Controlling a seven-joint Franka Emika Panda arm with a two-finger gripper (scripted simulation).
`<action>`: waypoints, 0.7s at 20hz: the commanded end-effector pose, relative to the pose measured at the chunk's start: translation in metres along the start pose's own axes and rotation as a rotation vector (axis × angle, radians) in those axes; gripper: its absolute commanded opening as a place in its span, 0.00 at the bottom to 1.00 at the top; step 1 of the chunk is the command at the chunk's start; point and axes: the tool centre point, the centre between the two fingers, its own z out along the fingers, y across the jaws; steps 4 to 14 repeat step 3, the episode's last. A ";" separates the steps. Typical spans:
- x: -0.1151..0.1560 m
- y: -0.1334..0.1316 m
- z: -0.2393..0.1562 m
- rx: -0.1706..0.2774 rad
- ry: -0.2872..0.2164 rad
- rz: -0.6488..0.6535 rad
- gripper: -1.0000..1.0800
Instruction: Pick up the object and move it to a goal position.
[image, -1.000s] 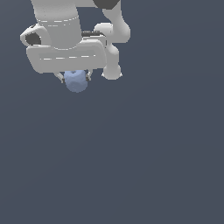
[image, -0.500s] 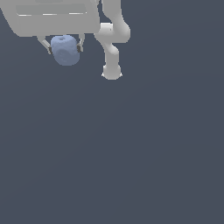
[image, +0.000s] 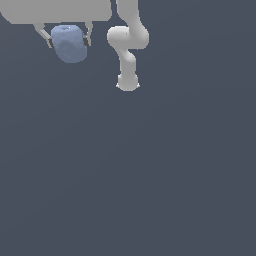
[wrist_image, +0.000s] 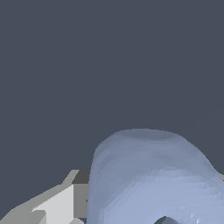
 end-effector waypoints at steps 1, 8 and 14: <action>0.000 0.000 0.000 0.000 -0.001 0.000 0.00; 0.001 0.000 0.001 0.000 -0.001 0.000 0.00; 0.001 0.000 0.001 0.000 -0.001 0.000 0.00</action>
